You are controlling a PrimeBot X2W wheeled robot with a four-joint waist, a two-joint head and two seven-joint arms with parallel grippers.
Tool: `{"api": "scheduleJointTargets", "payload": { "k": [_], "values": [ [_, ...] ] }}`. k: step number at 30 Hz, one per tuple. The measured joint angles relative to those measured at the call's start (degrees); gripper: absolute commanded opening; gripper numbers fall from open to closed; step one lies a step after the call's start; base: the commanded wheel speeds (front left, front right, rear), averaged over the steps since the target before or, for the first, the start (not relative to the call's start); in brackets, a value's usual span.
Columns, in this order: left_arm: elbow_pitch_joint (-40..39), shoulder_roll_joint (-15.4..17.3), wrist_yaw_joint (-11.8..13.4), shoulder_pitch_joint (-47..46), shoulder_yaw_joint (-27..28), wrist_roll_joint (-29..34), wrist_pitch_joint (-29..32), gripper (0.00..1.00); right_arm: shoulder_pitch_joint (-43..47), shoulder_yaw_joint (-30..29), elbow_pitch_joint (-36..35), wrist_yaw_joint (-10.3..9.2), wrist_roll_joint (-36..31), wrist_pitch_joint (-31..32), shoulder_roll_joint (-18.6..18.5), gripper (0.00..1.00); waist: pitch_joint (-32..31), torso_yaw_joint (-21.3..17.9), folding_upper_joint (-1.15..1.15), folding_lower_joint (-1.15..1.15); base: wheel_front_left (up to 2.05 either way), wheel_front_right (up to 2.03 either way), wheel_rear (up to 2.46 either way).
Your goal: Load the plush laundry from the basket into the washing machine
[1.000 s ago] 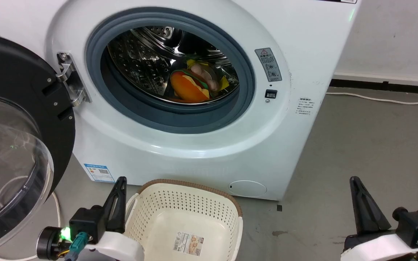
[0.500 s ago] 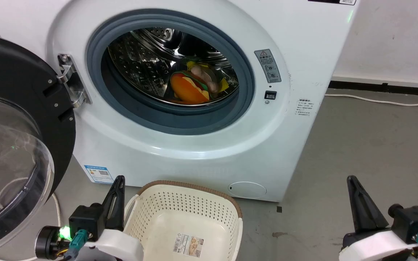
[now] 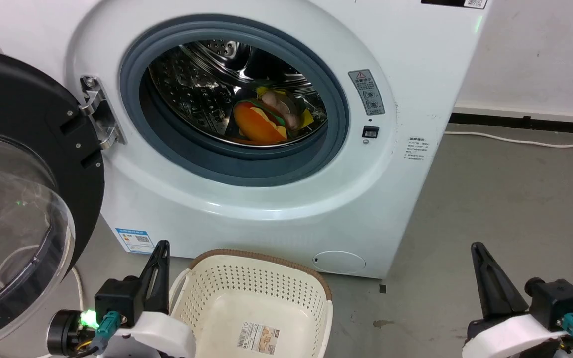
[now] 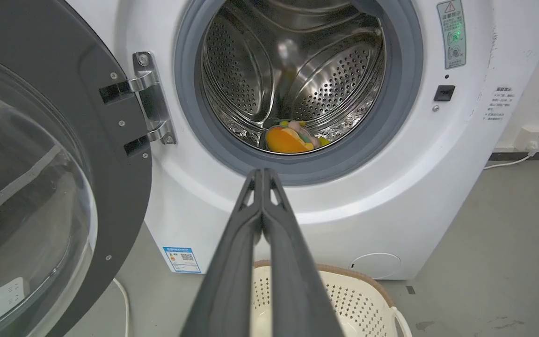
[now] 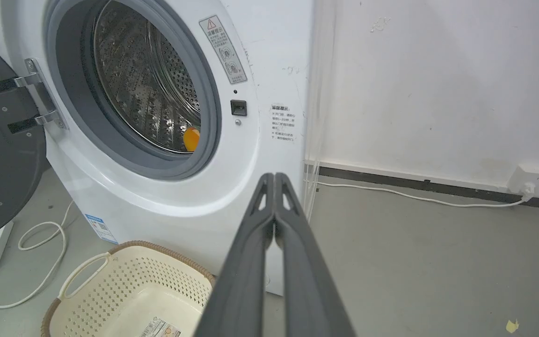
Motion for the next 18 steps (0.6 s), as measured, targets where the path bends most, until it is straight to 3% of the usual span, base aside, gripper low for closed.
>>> {"api": "scheduleJointTargets", "payload": {
  "k": [18],
  "values": [
    [-0.6,-1.7,-0.5,0.0,1.8,2.1,1.9,0.0,-0.3,0.4,0.2,0.0,-1.5,2.0,0.0,0.0,-0.4,0.0,0.0,0.0,0.0,0.0,0.0]
  ]
}}
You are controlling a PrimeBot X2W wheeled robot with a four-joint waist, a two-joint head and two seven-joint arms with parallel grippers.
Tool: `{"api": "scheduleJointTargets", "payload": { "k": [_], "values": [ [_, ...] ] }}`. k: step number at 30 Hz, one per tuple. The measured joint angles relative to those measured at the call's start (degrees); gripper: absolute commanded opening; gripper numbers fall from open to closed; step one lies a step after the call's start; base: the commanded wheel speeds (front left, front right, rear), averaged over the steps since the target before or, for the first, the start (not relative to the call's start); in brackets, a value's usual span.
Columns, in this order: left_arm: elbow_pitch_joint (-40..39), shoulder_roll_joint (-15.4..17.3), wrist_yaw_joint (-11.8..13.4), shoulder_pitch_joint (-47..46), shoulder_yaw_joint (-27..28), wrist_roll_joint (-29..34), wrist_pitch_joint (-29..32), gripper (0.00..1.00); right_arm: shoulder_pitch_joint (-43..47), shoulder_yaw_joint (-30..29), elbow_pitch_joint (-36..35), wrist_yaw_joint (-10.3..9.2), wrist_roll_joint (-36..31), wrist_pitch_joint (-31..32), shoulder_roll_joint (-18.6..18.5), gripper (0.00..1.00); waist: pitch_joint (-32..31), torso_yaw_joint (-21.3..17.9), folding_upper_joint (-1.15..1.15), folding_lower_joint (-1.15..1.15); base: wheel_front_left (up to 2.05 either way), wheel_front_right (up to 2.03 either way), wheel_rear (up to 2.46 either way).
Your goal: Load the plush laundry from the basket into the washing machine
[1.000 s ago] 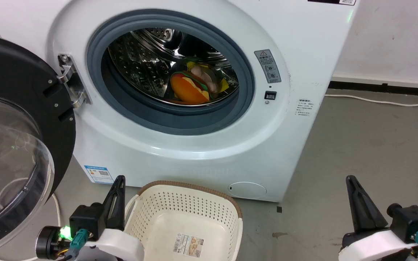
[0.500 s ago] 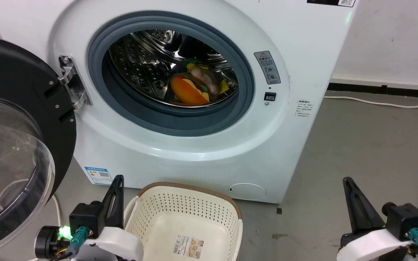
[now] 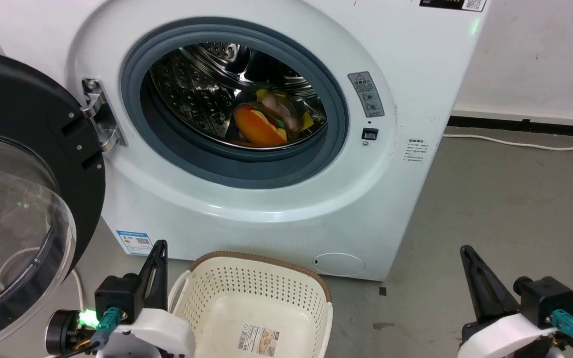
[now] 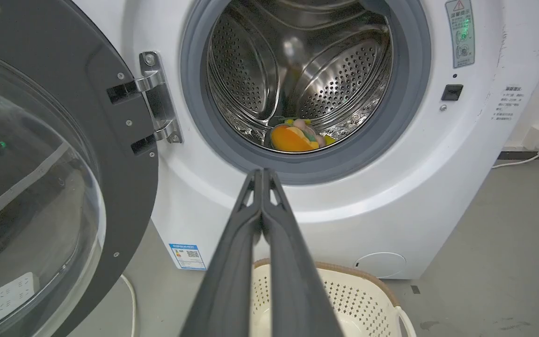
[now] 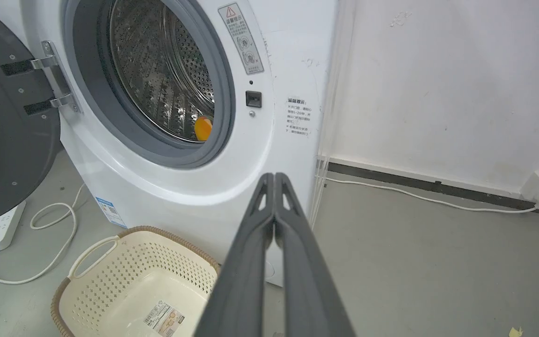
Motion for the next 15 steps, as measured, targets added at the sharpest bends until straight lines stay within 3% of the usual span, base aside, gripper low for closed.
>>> {"api": "scheduleJointTargets", "payload": {
  "k": [15],
  "values": [
    [-0.5,-1.6,-0.5,0.0,1.6,1.5,1.7,0.0,-0.6,0.3,0.2,0.0,-1.6,1.6,0.0,0.0,-0.4,0.0,0.0,0.0,0.0,0.0,0.0]
  ]
}}
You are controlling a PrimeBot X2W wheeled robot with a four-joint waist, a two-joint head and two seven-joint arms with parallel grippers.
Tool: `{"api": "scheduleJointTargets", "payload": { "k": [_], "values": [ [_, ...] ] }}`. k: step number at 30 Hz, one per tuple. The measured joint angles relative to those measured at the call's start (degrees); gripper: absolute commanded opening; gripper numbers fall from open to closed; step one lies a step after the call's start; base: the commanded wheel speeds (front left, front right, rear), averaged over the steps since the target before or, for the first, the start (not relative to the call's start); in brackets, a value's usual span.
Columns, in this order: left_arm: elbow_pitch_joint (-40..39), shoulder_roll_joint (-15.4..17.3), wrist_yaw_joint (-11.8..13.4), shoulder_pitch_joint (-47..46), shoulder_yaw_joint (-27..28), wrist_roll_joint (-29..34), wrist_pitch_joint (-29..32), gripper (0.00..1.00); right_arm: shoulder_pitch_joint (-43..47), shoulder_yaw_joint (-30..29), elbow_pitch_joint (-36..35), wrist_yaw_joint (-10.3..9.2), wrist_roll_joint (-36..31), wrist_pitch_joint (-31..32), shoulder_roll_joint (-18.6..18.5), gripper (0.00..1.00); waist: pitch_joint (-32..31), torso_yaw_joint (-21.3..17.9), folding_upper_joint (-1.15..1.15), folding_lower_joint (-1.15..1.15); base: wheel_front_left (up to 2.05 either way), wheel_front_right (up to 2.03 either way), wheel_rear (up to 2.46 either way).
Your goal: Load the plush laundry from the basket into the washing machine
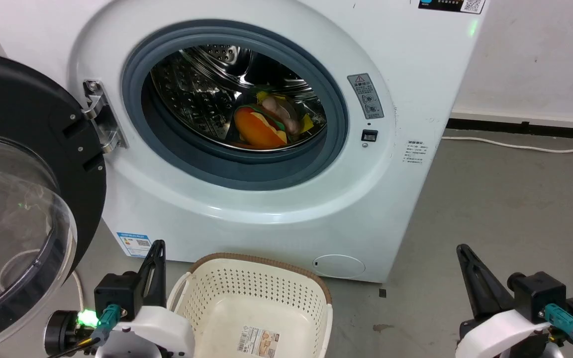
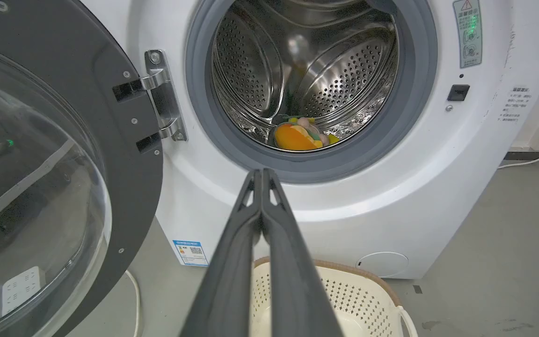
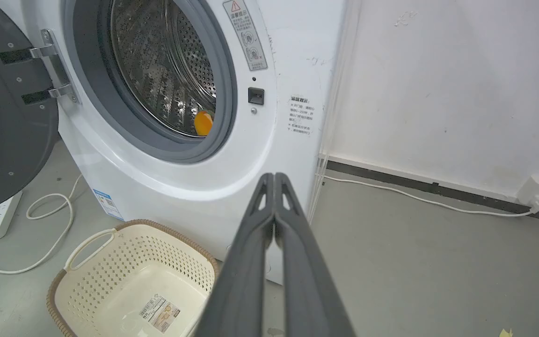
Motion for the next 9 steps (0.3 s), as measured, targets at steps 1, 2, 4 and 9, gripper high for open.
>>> {"api": "scheduleJointTargets", "payload": {
  "k": [1,2,4,9],
  "values": [
    [0.0,0.0,0.0,0.0,0.1,0.1,0.1,0.0,-0.1,0.0,0.0,0.0,0.0,0.1,0.0,0.0,0.0,0.0,0.0,0.0,0.0,0.0,0.0],
    [-0.1,-0.1,0.0,0.0,0.2,0.2,0.3,0.0,-0.1,0.1,0.0,0.0,-0.1,0.3,0.0,0.0,-0.1,0.0,0.0,0.0,0.0,0.0,0.0],
    [-0.2,-0.3,-0.3,0.0,0.4,0.3,0.5,0.0,-0.1,0.1,0.0,0.0,-0.5,0.5,0.0,0.0,-0.1,0.0,0.0,0.0,0.0,0.0,0.0],
    [-0.3,-1.0,-0.4,0.0,0.8,1.1,1.1,0.0,-0.2,0.3,0.1,0.0,-0.8,1.2,0.0,0.0,-0.2,0.0,0.0,0.0,0.0,0.0,0.0]
  ]
}}
